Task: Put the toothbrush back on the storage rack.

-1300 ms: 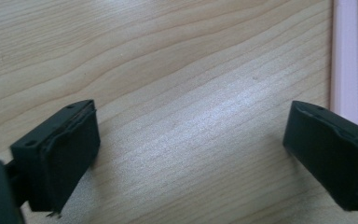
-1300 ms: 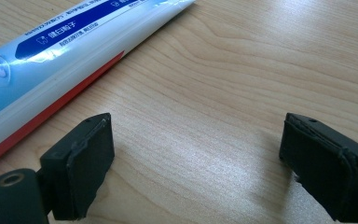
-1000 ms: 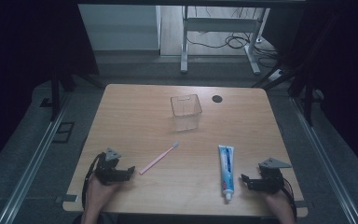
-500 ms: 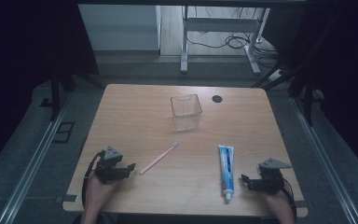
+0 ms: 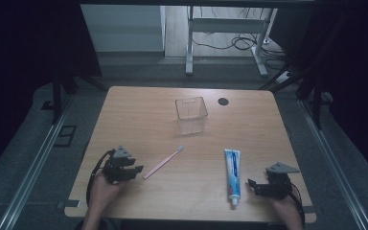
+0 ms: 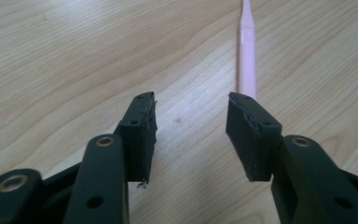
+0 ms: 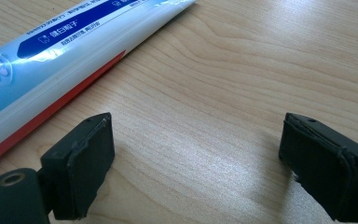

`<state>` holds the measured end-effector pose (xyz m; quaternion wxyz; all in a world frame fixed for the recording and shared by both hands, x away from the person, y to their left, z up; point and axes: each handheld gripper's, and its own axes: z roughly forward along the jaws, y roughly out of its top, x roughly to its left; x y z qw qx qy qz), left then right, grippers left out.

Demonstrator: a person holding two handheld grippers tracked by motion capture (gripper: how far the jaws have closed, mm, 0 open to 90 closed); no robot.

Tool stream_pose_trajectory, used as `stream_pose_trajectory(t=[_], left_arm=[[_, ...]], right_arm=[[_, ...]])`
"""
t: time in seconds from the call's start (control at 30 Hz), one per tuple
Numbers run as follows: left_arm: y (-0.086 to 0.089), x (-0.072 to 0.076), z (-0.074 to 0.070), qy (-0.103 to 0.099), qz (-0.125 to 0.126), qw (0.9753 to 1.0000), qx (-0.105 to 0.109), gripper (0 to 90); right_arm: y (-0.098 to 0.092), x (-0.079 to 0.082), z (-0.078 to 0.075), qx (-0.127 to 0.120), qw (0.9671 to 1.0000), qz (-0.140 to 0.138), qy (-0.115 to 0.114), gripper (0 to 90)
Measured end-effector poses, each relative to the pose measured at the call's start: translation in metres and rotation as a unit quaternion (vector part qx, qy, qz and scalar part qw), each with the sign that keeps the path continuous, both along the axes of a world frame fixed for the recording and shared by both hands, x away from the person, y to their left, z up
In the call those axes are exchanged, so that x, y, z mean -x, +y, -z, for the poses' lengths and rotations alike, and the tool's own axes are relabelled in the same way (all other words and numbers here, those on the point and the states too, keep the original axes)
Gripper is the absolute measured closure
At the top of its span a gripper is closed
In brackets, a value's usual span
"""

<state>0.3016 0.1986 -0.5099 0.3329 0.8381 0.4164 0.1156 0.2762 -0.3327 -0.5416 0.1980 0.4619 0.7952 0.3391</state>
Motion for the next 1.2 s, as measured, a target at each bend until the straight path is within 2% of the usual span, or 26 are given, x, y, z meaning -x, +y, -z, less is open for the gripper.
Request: stream_pose_trajectory(t=[0.17, 0.33, 0.37, 0.5, 0.57, 0.63, 0.73, 0.97, 1.0, 1.03, 1.07, 1.1, 1.13, 1.17, 1.2], left_arm=[[-0.007, -0.009, -0.004, 0.021, 0.021, 0.9995, -0.014, 56.5], [-0.013, -0.016, -0.007, 0.038, 0.03, 0.9985, -0.025, 58.1], [-0.017, -0.02, -0.009, 0.044, 0.039, 0.9978, -0.032, 58.5], [-0.023, -0.024, -0.011, 0.052, 0.048, 0.9967, -0.04, 60.4], [-0.031, -0.029, -0.014, 0.063, 0.056, 0.9952, -0.05, 60.8], [-0.034, -0.03, -0.014, 0.066, 0.059, 0.9946, -0.053, 61.3], [-0.046, -0.037, -0.017, 0.08, 0.073, 0.9916, -0.07, 61.4], [-0.066, -0.049, -0.017, 0.106, 0.091, 0.9859, -0.092, 61.5], [-0.066, -0.049, -0.017, 0.106, 0.091, 0.9859, -0.092, 61.6], [-0.073, -0.054, -0.017, 0.116, 0.095, 0.9837, -0.099, 62.0], [-0.073, -0.054, -0.017, 0.116, 0.095, 0.9837, -0.099, 62.3], [-0.078, -0.057, -0.016, 0.121, 0.1, 0.9817, -0.107, 62.7], [-0.078, -0.057, -0.016, 0.121, 0.1, 0.9817, -0.107, 63.0], [-0.084, -0.061, -0.016, 0.13, 0.103, 0.9796, -0.114, 63.4], [-0.084, -0.061, -0.016, 0.13, 0.103, 0.9796, -0.114, 63.7]], right_arm=[[0.0, 0.0, 0.0, 0.0, 1.0, 0.0, 0.0, 10.0], [0.0, 0.0, 0.0, 0.0, 1.0, 0.0, 0.0, 10.1], [0.0, 0.0, 0.0, 0.0, 1.0, 0.0, 0.0, 10.1], [0.0, 0.0, 0.0, 0.0, 1.0, 0.0, 0.0, 10.1], [0.0, 0.0, 0.0, 0.0, 1.0, 0.0, 0.0, 10.1], [0.0, 0.0, 0.0, 0.0, 1.0, 0.0, 0.0, 10.1], [0.0, 0.0, 0.0, 0.0, 1.0, 0.0, 0.0, 10.1], [0.0, 0.0, 0.0, 0.0, 1.0, 0.0, 0.0, 10.1], [0.0, 0.0, 0.0, 0.0, 1.0, 0.0, 0.0, 10.1], [0.0, 0.0, 0.0, 0.0, 1.0, 0.001, 0.0, 10.1], [0.0, 0.0, 0.0, 0.0, 1.0, 0.001, 0.0, 10.1], [0.0, 0.0, 0.0, 0.0, 1.0, 0.001, 0.0, 10.1], [0.0, 0.0, 0.0, 0.0, 1.0, 0.001, 0.0, 10.1], [0.0, 0.0, 0.0, 0.0, 1.0, 0.0, 0.0, 10.1], [0.0, 0.0, 0.0, 0.0, 1.0, 0.0, 0.0, 10.1]])
